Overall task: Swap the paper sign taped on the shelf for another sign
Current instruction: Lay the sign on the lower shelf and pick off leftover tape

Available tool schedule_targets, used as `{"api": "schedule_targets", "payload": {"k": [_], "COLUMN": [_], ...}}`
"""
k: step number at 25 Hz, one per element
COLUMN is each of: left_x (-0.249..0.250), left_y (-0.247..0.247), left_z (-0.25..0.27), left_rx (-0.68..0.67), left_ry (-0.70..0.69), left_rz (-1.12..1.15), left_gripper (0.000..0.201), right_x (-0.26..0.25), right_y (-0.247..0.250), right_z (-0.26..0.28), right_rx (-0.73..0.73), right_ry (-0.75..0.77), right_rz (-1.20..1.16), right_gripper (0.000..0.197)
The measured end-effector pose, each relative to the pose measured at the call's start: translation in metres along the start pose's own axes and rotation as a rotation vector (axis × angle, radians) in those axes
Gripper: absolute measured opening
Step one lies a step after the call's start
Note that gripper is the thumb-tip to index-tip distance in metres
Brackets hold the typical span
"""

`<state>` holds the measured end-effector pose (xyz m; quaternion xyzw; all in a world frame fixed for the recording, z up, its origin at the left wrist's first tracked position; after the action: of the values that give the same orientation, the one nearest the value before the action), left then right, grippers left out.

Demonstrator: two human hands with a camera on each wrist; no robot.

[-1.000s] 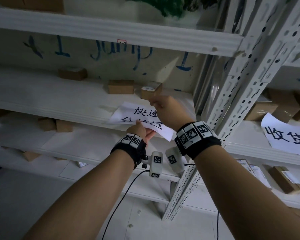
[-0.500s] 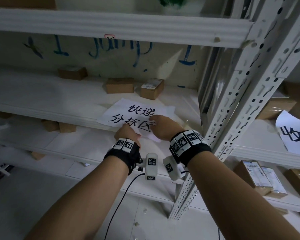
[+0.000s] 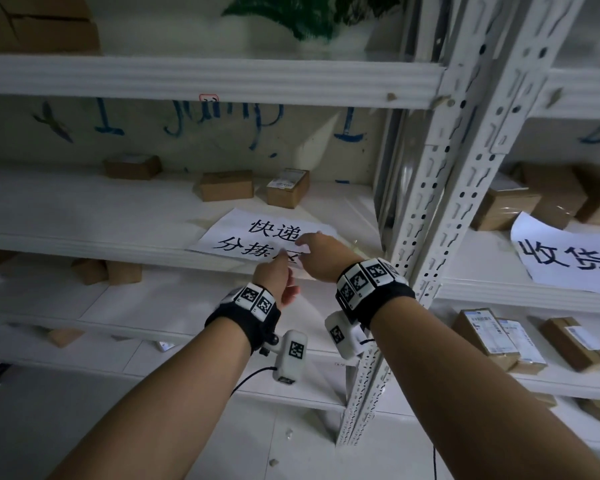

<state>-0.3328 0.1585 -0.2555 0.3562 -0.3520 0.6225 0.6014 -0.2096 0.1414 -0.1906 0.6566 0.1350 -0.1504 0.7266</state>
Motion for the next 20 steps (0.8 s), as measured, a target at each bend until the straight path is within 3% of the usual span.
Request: {"api": "schedule_targets", "payload": {"k": [2, 7, 12, 17, 20], "left_x": [0.013, 0.060, 0.109, 0.131, 0.134], "left_y": [0.001, -0.017, -0.034, -0.082, -0.122], "left_z": [0.022, 0.085, 0.142, 0.199, 0.217], "left_rx": [0.054, -0.062, -0.078, -0.015, -0.002], "left_ry": [-0.128, -0.491, -0.882, -1.197, -1.335], "left_rz": [-0.056, -0.099, -0.366, -0.535, -0.657], "left_gripper": [0.035, 0.032, 0.031, 0.013, 0.014], "right_x": [-0.007, -0.028, -0.028, 0.023, 0.063], "right_y": [0.018, 0.063, 0.112, 0.174, 0.203], "right_z": [0.018, 0.066, 0.110, 0.149, 0.166], "right_rx": [0.082, 0.322, 0.614, 0.836, 0.924], "right_ry": [0.020, -0.018, -0.020, -0.087, -0.120], "right_rz": [-0.021, 0.016, -0.069, -0.077, -0.126], "right_gripper": [0.039, 0.021, 0.023, 0.029, 0.031]}}
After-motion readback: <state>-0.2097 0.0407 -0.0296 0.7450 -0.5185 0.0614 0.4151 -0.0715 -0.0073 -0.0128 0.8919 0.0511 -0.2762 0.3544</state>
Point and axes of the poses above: each hand's wrist, its own z-axis away from the middle knuckle, its own y-axis out of the back of the hand, x = y × z, the point moved 3 cm from there along -z, towards the middle knuckle, and after that the axes turned 3 degrees about z, right-handed, at the moved point
